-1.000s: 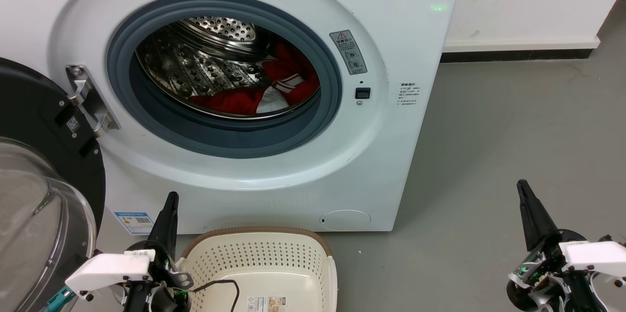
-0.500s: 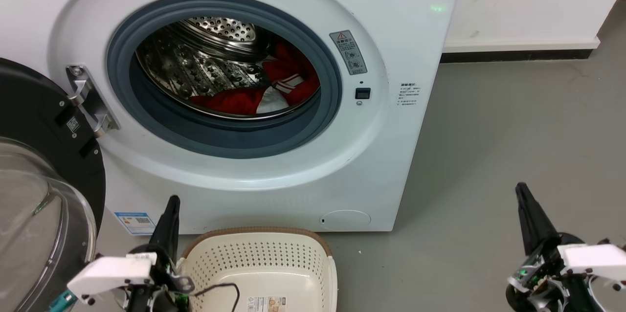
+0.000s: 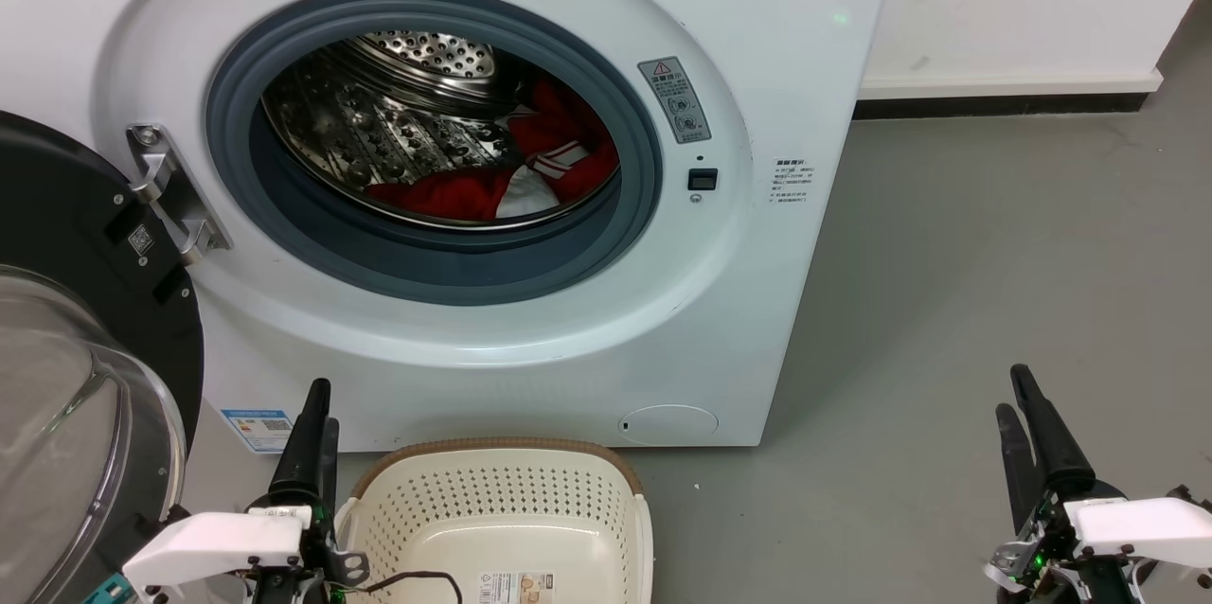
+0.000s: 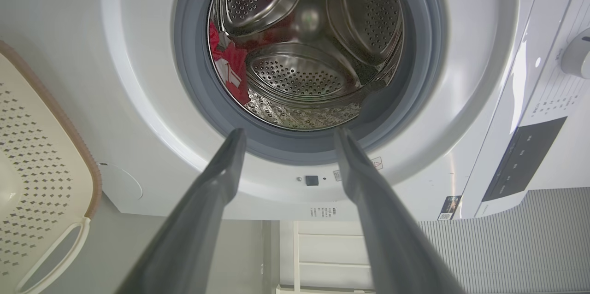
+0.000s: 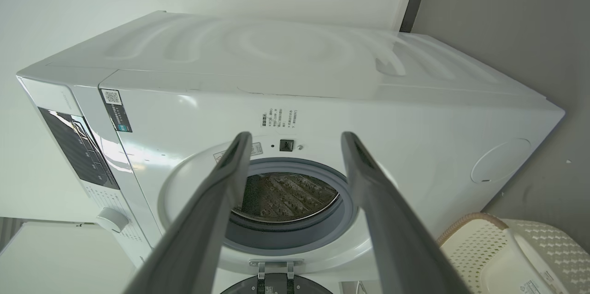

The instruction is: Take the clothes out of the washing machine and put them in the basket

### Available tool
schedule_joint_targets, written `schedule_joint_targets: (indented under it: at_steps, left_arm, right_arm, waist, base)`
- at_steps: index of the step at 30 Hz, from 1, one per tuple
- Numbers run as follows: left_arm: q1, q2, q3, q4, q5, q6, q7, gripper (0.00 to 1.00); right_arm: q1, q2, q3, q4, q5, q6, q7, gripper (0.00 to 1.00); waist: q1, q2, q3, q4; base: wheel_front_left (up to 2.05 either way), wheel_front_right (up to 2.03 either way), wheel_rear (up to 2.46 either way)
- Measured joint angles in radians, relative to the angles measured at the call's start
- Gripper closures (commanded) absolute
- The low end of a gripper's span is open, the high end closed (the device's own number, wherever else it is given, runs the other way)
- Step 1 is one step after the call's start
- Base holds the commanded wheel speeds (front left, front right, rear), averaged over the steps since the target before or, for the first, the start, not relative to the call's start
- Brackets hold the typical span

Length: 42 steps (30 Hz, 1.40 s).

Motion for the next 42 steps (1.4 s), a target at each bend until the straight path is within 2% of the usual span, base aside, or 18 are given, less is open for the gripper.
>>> schedule_joint_targets:
  at_steps: [8, 28, 42]
  left_arm:
    - [0.011, 0.0, -0.009, -0.061, 0.151, 0.027, -0.035, 0.0]
    - [0.036, 0.001, -0.07, -0.164, 0.557, 0.106, -0.112, 0.0]
    - [0.059, 0.003, -0.102, -0.214, 0.785, 0.14, -0.157, 0.0]
  right_arm:
    - [0.014, 0.0, 0.008, -0.058, -0.157, 0.0, -0.035, 0.0]
    - [0.051, 0.0, 0.076, -0.17, -0.676, 0.0, -0.113, 0.0]
    - [0.077, 0.0, 0.095, -0.226, -0.899, 0.0, -0.157, 0.0]
  waist:
    - [0.0, 0.0, 0.003, -0.001]
    - [0.0, 0.0, 0.006, -0.003]
    - [0.0, 0.0, 0.006, -0.006]
  base:
    - [0.0, 0.0, 0.0]
    - [0.0, 0.0, 0.0]
    - [0.0, 0.0, 0.0]
